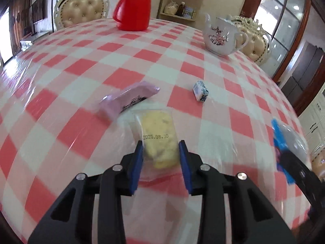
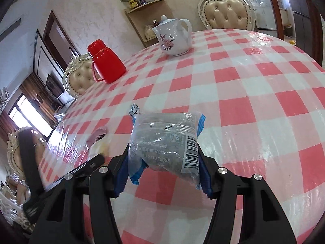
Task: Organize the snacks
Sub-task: 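Lift both held snacks and carry them toward the clear box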
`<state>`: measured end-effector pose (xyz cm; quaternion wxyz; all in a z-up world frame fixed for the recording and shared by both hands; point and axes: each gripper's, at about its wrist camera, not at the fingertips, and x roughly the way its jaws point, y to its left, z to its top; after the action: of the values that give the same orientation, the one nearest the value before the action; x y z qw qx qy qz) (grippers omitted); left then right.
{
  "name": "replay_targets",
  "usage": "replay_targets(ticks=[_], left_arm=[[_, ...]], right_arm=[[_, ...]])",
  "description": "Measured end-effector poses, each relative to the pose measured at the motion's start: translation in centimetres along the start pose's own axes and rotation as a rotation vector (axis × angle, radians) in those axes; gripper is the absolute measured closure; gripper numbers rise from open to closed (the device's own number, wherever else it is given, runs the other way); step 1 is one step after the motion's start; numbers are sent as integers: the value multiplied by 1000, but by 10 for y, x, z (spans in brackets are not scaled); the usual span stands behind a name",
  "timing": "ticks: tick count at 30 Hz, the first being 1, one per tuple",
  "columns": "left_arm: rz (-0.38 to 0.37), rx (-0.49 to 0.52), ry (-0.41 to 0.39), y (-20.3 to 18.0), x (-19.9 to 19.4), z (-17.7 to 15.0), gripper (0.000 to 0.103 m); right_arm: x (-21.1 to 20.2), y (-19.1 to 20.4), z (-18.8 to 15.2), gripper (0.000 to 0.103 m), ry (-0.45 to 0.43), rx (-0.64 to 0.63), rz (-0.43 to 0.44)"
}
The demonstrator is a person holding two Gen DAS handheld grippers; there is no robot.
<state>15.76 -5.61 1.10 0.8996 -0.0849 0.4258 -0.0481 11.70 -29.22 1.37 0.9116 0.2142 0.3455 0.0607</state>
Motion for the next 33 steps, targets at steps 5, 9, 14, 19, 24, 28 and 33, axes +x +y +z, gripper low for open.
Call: replay_targets(ticks=[5,9,14,19,24,28,33], left_arm=[[-20,-36,-36,18,-32,-23,68],[-21,-59,-59,28,-57,-44,68],[-9,-51,-91,33,-89,-69,68],[-6,-29,-84,37,-113,-96,68],[-5,-4,-80,45,-140,-118,68],[11,16,-86,53,-159,-130,68],[23,40,-83,65,-179,-148,68]], right_arm=[[5,2,-7,46,13,-5,1],[-4,8,-20,46,9,-18,15],[-29,13,-41,46,-13,-33,32],[-51,16,-69,46,0,-9,97],[-76,34,-96,46,5,-47,125],[-89,46,-118,46,23,-71,142],[-106,61,-138,46,33,-110,165]])
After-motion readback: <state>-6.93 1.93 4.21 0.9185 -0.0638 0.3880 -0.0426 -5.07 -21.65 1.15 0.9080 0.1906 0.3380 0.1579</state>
